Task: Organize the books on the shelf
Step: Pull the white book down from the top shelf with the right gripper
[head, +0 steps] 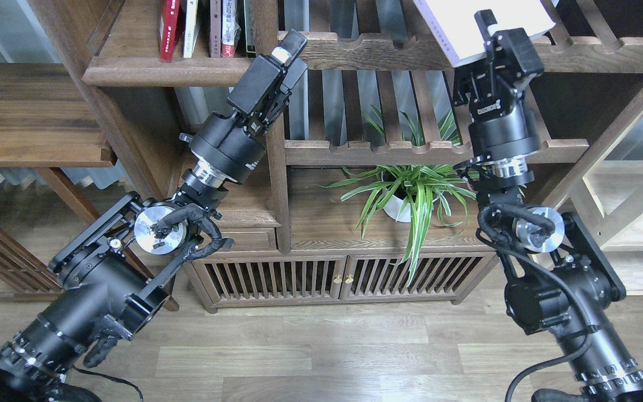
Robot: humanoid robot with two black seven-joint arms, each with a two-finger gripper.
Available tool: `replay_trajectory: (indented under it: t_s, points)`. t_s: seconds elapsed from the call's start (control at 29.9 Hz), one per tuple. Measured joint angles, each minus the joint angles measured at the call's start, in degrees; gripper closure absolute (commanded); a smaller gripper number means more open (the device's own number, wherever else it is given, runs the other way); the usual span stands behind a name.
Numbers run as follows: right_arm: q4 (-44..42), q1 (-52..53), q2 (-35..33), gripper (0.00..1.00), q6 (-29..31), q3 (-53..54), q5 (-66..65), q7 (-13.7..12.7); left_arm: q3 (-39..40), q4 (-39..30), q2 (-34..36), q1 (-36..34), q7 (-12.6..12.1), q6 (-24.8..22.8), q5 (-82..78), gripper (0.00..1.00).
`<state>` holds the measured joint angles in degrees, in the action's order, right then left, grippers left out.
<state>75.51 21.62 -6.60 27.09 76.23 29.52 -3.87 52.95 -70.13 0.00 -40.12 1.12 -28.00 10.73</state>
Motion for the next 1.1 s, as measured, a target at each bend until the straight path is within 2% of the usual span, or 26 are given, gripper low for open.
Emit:
replay_trajectory:
  t_s: [0.1,0.27,0.47,0.7,0.94,1.1]
  points:
    - [0.0,0.0,0.1,0.96,0.8,-1.9,-0.1,0.0,0.3,1.0,0.0,-0.4,-1.6,0.0,2.6,0.08]
    - [0.0,-0.1,0.4,0.96,0.9,-5.3,-0.1,0.0,0.5,2.4,0.0,-1.1,-6.0,0.0,5.2,0.08]
    - [0.0,-0.8,2.2,0.96,0.9,-7.9,-0.5,0.0,1.7,2.8,0.5,-1.9,-9.0,0.2,5.4,0.11]
    - [0.0,-2.8,3.4,0.96,0.9,-10.6,-2.9,-0.1,1.9,2.8,1.5,-2.2,-10.2,1.5,5.4,0.13]
    - [0.0,-3.5,3.5,0.96,0.9,-11.2,-4.0,-0.2,1.9,4.5,1.7,-3.5,-14.2,2.9,5.4,0.13]
    - [0.0,-3.5,3.8,0.96,0.9,-11.3,-4.1,-0.2,1.9,4.9,1.7,-4.8,-14.7,5.4,5.4,0.14]
